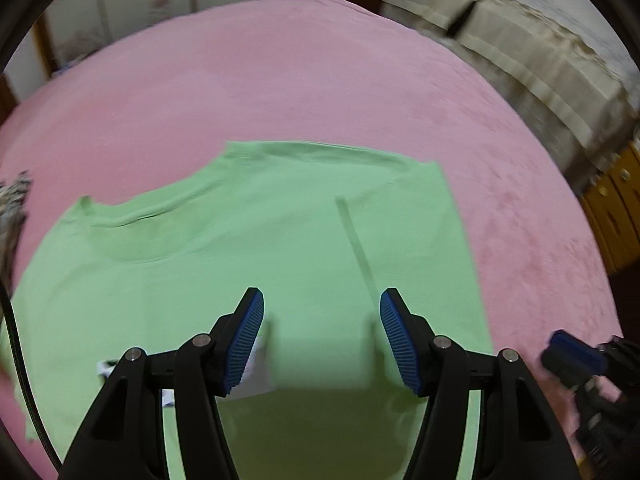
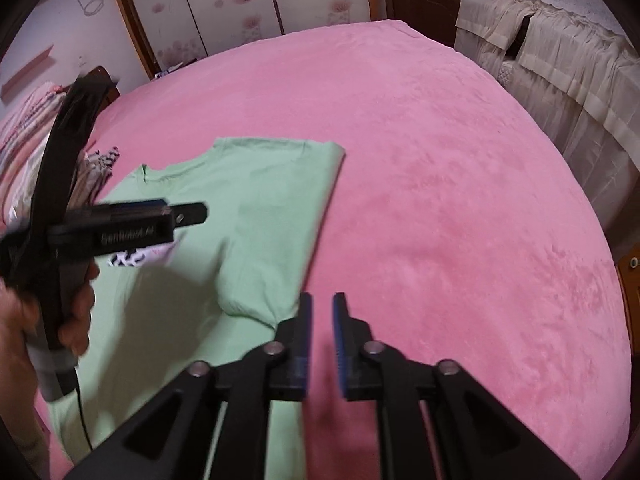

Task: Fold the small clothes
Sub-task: 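Fold the gripped side and sleeve inward over the shirt body with the right gripper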

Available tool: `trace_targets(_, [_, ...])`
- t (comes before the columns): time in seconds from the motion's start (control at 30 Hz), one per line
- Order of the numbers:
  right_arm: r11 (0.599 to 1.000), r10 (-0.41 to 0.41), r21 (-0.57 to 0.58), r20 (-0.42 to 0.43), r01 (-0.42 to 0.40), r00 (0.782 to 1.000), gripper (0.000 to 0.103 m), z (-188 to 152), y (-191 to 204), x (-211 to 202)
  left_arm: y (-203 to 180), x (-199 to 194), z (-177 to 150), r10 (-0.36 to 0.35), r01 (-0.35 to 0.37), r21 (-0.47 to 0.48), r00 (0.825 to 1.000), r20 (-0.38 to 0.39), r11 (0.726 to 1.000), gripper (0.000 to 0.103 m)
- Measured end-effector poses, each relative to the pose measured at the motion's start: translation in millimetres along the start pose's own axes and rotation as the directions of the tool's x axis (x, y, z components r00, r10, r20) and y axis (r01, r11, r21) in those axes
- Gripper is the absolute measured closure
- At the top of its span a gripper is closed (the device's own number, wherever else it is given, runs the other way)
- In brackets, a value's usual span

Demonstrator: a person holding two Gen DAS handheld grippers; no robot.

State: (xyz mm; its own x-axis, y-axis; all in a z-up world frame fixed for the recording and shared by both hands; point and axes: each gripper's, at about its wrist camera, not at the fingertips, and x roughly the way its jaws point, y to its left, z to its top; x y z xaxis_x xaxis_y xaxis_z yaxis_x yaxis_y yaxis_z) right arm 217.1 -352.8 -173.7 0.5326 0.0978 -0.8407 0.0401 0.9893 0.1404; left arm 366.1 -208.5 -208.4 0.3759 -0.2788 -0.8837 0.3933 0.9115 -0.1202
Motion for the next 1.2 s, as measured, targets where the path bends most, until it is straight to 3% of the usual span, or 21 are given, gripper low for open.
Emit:
trace_targets(0.07, [1.000,-0.003,-0.009,-0.009,0.003,1.000,0.070,-2.0,3.0,5.0,-4.2,7.4,4.0,-0.030,0.030,0.012,0.999,-0.024,0.999,0.043])
trace_targets(0.4, [0.995,0.034,-0.090,-0.049,-0.039,0.998,0.070,-19.3,22.5,28.0,13.7,39.6,25.2,-0.044,0.039,-0.066,0.996,-0.071,0.997,0.046])
trace_targets(0.7, [0.993,-0.028,-0.116,-0.035,0.024,0.999,0.072,-16.3,23.1,45.9,14.9,27.1,-15.6,-0.116,0.103,-0.142,0.990,-0.083,0.984,0.047])
trace_targets(0.83, [0.998,-0.012,-0.064,-0.020,0.010,1.000,0.081,-19.5,16.1,44.8,0.3,20.5,-35.8,-0.126,0.118,-0.094,0.988,-0.088,0.989,0.047])
trace_targets(1.0, [0.999,-0.001,-0.044,-0.027,0.000,1.000,0.082,-22.8,12.1,44.1,-21.1,26.3,-45.5,-0.007,0.009,0.027,0.997,-0.076,1.000,0.047])
trace_targets(1.1, [0.999,-0.009,-0.051,-0.042,0.007,0.999,0.082,-20.6,12.0,47.7,-27.1,28.9,-47.2,0.029,-0.024,0.068,0.997,-0.068,0.997,0.047])
trace_targets(1.2, [0.999,0.003,-0.046,-0.053,-0.006,0.999,0.082,-18.4,11.8,40.9,-21.7,16.7,-40.7,-0.023,0.026,0.048,0.998,-0.060,0.999,0.047])
